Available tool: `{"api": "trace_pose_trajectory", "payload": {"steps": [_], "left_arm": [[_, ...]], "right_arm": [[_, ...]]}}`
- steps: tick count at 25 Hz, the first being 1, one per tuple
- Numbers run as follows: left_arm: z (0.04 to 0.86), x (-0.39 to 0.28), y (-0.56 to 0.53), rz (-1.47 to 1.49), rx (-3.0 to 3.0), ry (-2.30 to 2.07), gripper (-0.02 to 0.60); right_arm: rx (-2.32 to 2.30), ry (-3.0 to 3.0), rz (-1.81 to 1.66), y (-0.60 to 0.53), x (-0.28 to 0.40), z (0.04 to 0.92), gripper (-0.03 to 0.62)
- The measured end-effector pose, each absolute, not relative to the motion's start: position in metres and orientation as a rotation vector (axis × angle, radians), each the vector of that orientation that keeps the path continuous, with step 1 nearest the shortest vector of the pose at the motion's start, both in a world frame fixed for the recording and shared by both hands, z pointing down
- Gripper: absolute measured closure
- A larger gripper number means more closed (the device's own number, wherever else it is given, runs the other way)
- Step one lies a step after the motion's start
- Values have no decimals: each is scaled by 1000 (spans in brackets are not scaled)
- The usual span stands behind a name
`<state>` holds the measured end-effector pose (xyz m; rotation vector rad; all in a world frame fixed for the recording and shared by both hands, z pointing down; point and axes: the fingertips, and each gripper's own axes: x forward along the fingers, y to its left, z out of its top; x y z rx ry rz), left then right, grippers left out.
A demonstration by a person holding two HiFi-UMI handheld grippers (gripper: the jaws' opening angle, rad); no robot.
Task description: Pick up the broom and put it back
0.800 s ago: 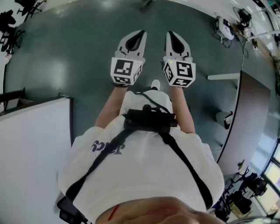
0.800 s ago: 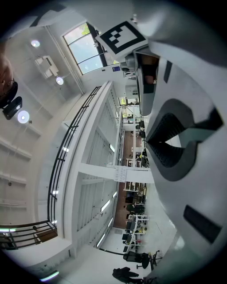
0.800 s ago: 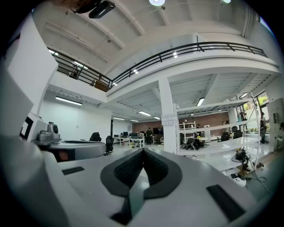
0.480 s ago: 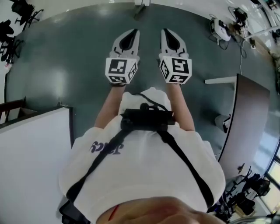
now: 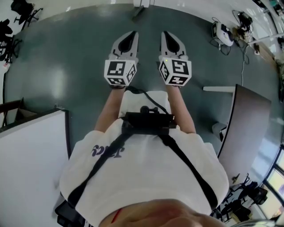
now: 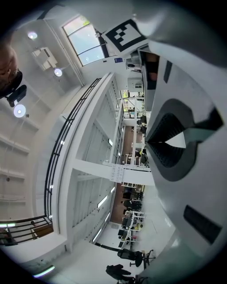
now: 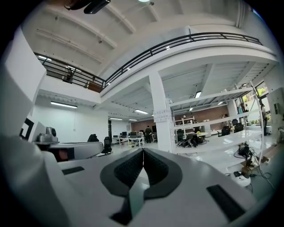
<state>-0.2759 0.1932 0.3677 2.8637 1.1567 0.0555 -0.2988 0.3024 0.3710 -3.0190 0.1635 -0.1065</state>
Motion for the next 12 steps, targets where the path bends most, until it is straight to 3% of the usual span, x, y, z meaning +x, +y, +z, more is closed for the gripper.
{"api": "trace_pose_trajectory", "payload": {"steps": [12], "left_arm": [[404,-170,223,123,2869,1139,572]], "right_arm": [[-2964,242,-231,316,-200,414,588]]}}
